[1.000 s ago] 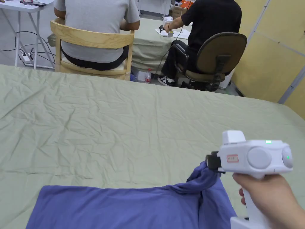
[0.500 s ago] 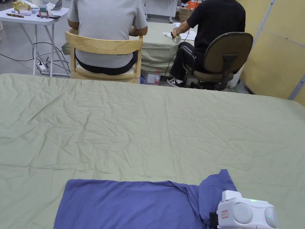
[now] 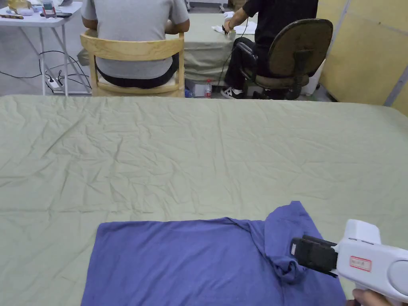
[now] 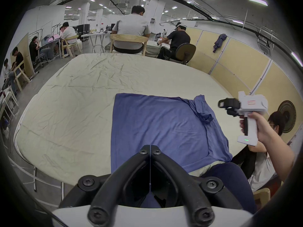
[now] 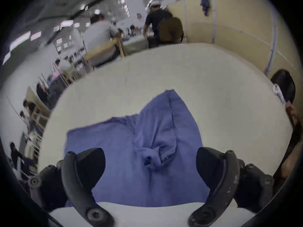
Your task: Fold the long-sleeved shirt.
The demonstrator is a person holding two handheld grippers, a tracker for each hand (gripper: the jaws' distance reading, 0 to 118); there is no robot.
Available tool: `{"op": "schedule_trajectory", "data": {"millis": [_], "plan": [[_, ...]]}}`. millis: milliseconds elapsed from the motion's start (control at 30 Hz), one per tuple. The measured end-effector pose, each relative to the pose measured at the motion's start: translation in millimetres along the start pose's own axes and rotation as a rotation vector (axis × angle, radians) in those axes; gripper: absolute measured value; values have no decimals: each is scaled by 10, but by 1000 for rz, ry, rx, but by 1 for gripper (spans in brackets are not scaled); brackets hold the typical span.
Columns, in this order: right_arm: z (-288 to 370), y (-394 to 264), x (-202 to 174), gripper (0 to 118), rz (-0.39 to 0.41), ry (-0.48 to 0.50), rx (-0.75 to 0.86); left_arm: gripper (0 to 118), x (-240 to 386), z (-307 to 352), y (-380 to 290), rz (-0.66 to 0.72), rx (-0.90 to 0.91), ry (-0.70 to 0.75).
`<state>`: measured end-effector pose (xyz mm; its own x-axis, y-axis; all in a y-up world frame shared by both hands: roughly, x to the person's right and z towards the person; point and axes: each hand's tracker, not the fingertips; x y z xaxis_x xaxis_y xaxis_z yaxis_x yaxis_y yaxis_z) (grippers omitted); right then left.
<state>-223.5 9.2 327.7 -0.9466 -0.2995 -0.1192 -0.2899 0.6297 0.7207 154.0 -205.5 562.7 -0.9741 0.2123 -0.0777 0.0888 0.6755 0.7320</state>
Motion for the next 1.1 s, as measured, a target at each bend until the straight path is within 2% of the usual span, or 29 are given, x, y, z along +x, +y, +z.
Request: {"op": "schedule_trajectory", "data": {"millis": [33,67,100,133,200,367,433,533,567,600,633,667,700,733,767,867,900,933,967,1000,1033,1100], "plan": [[155,-81,9,92,-20,16,9,0,18,-16,-35,-3,-4,-1],[283,-170,13,58,-12,16,-5,0,23,-34,-69,-4,-8,-2],[326,-241,48,10,7,17,-13,0,25,-59,-115,-1,-15,-3],[391,-353,37,2,31,8,-15,0,21,-88,-162,4,-22,-3],[528,-535,26,2,73,-57,-4,0,6,-147,-240,8,-36,-1],[597,-720,16,2,113,-59,-22,0,-133,-413,-253,52,-66,-1],[604,-721,-31,2,177,-72,-9,0,-200,-637,-47,66,-64,-11],[584,-731,-94,2,187,-56,-3,0,-552,-1217,519,75,-39,15],[559,-728,-100,2,172,-37,-10,9,-703,-1457,766,97,-20,20],[532,-731,-101,2,154,-22,-21,32,-916,-1719,916,99,-20,47],[510,-734,-94,2,143,-13,-28,83,-1148,-2020,982,98,-36,78],[483,-738,-88,2,136,-15,-36,118,-1414,-2368,882,97,-81,116],[460,-742,-81,2,131,-17,-44,115,-1701,-2620,782,73,-117,167],[433,-743,-66,2,129,-21,-53,104,-1954,-2772,987,86,-78,210],[401,-744,-46,2,128,-26,-63,100,-2366,-2922,941,39,-97,303],[307,-717,12,2,129,-57,-84,99,-2906,-3286,373,-27,-217,399],[272,-705,50,2,131,-66,-90,99,-2779,-3381,277,-10,-226,359],[233,-668,77,2,133,-78,-98,93,-2662,-3339,522,31,-164,333],[194,-619,91,2,137,-84,-99,79,-2556,-3280,673,5,-142,323],[150,-560,95,2,147,-92,-96,55,-2404,-3264,721,-62,-138,309],[93,-477,65,2,160,-105,-95,4,-2228,-3202,869,-128,-114,302],[-78,-255,28,2,195,-117,-94,0,-1891,-3115,1007,-217,-89,282]]}}
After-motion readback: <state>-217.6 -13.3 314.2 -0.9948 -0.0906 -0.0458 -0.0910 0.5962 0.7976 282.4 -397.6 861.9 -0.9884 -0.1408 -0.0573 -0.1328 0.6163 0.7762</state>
